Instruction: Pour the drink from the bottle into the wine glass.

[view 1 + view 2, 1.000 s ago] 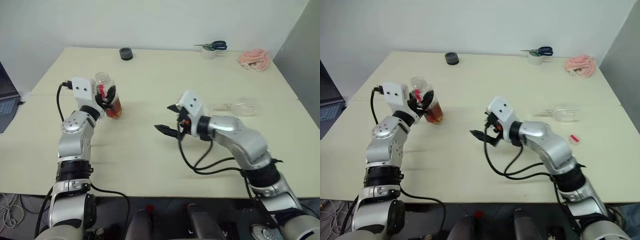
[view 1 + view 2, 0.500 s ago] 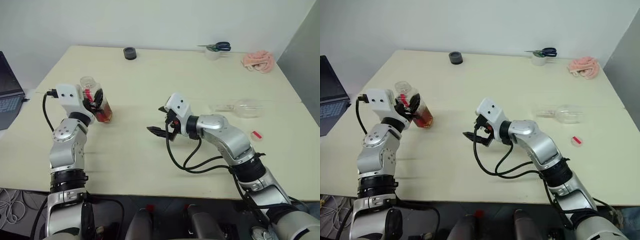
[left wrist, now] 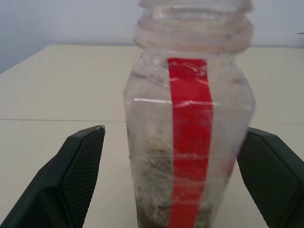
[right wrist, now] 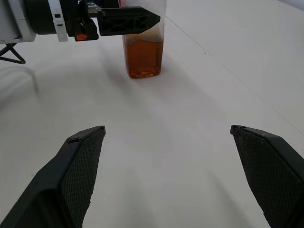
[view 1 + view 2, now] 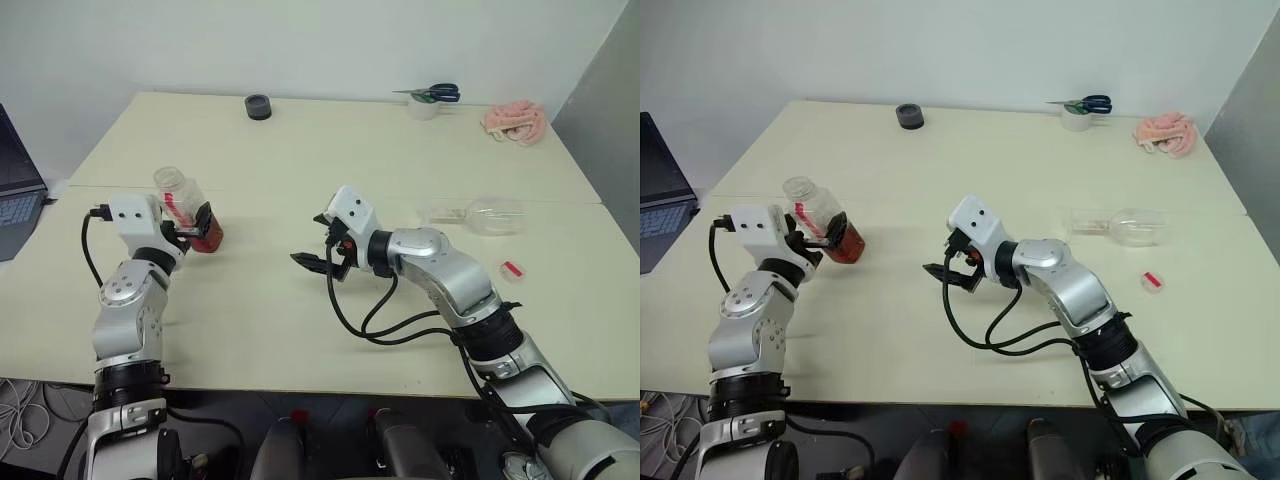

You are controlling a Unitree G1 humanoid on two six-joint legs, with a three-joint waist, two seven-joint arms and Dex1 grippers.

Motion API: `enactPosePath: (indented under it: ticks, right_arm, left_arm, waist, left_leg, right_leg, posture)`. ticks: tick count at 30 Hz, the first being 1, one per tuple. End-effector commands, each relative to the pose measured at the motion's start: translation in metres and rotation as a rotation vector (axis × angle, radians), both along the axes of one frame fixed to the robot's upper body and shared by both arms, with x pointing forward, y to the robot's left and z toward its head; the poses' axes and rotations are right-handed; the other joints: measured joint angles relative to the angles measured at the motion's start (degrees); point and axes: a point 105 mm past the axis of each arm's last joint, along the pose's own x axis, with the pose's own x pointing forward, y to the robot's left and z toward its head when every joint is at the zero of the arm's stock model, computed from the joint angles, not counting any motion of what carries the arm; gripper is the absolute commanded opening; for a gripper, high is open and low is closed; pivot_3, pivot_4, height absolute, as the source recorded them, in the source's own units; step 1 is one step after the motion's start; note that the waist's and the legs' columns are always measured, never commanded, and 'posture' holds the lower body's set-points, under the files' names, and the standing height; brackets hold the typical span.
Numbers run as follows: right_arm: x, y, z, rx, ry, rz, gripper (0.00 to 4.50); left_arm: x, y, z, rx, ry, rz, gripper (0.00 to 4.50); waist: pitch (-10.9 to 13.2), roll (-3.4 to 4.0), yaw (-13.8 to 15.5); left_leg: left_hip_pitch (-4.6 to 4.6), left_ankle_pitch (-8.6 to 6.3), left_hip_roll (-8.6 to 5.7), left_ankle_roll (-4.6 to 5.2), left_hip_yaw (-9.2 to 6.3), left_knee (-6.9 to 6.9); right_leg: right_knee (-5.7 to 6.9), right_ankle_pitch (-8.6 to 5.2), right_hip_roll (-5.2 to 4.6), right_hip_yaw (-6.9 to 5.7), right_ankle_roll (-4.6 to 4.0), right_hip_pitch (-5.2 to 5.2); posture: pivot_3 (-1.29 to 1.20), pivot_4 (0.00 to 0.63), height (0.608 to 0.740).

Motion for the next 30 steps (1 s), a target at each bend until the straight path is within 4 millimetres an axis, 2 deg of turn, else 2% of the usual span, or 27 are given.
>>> enactPosePath:
  ticks: [1, 7, 10, 14, 15, 17, 20, 22, 24, 27, 30]
  right_arm:
    - [0.003, -0.008, 0.016, 0.035, -0.052, -0.007, 4.50]
    - [0.009, -0.028, 0.007, 0.001, -0.046, -0.059, 4.50]
    - [0.011, -0.042, 0.014, 0.046, -0.039, -0.099, 4.50]
    - [0.016, -0.071, 0.026, 0.185, 0.023, -0.209, 4.50]
    - [0.017, -0.087, 0.030, 0.259, 0.057, -0.257, 4.50]
    - [0.016, -0.105, 0.034, 0.345, 0.098, -0.312, 4.50]
    - [0.018, -0.146, 0.037, 0.577, 0.247, -0.435, 4.50]
    - [0.018, -0.165, 0.033, 0.703, 0.327, -0.514, 4.50]
    - [0.020, -0.175, 0.022, 0.790, 0.393, -0.622, 4.50]
    - [0.023, -0.183, -0.001, 0.824, 0.458, -0.770, 4.50]
    - [0.027, -0.181, -0.005, 0.895, 0.500, -0.803, 4.50]
  left_arm:
    - [-0.018, 0.003, 0.006, 0.004, -0.018, -0.007, 4.45]
    - [-0.040, -0.013, -0.019, -0.027, 0.036, -0.047, 4.45]
    - [-0.054, -0.019, -0.037, -0.034, 0.099, -0.067, 4.45]
    - [-0.072, -0.044, -0.043, -0.062, 0.125, -0.212, 4.45]
    - [-0.077, -0.063, -0.043, -0.062, 0.139, -0.325, 4.45]
    - [-0.084, -0.085, -0.044, -0.065, 0.159, -0.457, 4.45]
    - [-0.079, -0.130, -0.034, -0.020, 0.147, -0.675, 4.45]
    - [-0.074, -0.155, -0.022, 0.045, 0.115, -0.794, 4.45]
    - [-0.067, -0.169, -0.011, 0.092, 0.076, -0.857, 4.45]
    - [-0.059, -0.181, 0.005, 0.127, 0.023, -0.908, 4.45]
    - [-0.054, -0.185, 0.013, 0.149, -0.004, -0.931, 4.45]
  waist:
    - [0.00, 0.00, -0.27]
    - [-0.01, -0.01, -0.26]
    - [-0.01, -0.01, -0.48]
    - [-0.01, -0.01, -0.50]
    - [-0.01, -0.01, -0.50]
    - [-0.03, -0.04, -0.27]
    - [-0.02, -0.04, -0.01]
    - [-0.02, -0.03, 0.07]
    - [-0.03, -0.02, -0.06]
    - [-0.04, 0.02, -1.03]
    - [-0.02, 0.13, -2.02]
  left_leg:
    - [0.00, 0.00, -0.01, 0.00, 0.01, 0.00]
    - [0.01, 0.00, -0.03, 0.00, 0.01, 0.00]
    - [0.02, 0.00, -0.02, 0.00, 0.02, 0.00]
    - [0.04, 0.00, -0.02, 0.00, 0.05, -0.02]
    - [0.03, 0.00, -0.02, 0.00, 0.04, -0.01]
    - [0.03, 0.00, -0.02, 0.00, 0.03, -0.01]
    - [0.06, 0.00, -0.04, 0.00, 0.10, 0.00]
    - [0.05, 0.00, -0.07, 0.01, 0.10, 0.00]
    - [0.08, 0.00, -0.05, 0.01, 0.12, 0.00]
    - [0.18, -0.01, 0.06, 0.02, 0.24, -0.13]
    - [0.31, -0.01, 0.09, 0.02, 0.42, -0.24]
  right_leg:
    - [0.00, 0.00, -0.02, 0.01, 0.00, 0.00]
    - [-0.02, 0.00, -0.06, 0.00, 0.00, 0.03]
    - [-0.03, 0.00, -0.04, 0.03, 0.00, 0.04]
    - [-0.02, -0.01, -0.03, 0.06, 0.00, 0.04]
    - [-0.03, -0.01, -0.02, 0.05, 0.00, 0.04]
    - [-0.03, -0.02, 0.01, 0.04, 0.01, 0.05]
    - [-0.05, -0.03, 0.02, 0.12, 0.03, 0.08]
    - [-0.04, -0.08, 0.04, 0.13, 0.11, 0.09]
    - [-0.05, -0.15, 0.09, 0.17, 0.23, 0.11]
    - [-0.03, -0.10, 0.21, 0.37, 0.14, 0.08]
    - [0.02, -0.03, 0.26, 0.55, 0.02, 0.05]
  posture:
    - [0.00, 0.150, 0.740]
    - [0.00, 0.150, 0.740]
    - [0.00, 0.150, 0.740]
    - [0.00, 0.150, 0.740]
    - [0.00, 0.150, 0.740]
    - [0.00, 0.150, 0.740]
    - [0.00, 0.150, 0.740]
    - [0.00, 0.150, 0.740]
    - [0.00, 0.150, 0.740]
    - [0.00, 0.150, 0.740]
    - [0.00, 0.150, 0.740]
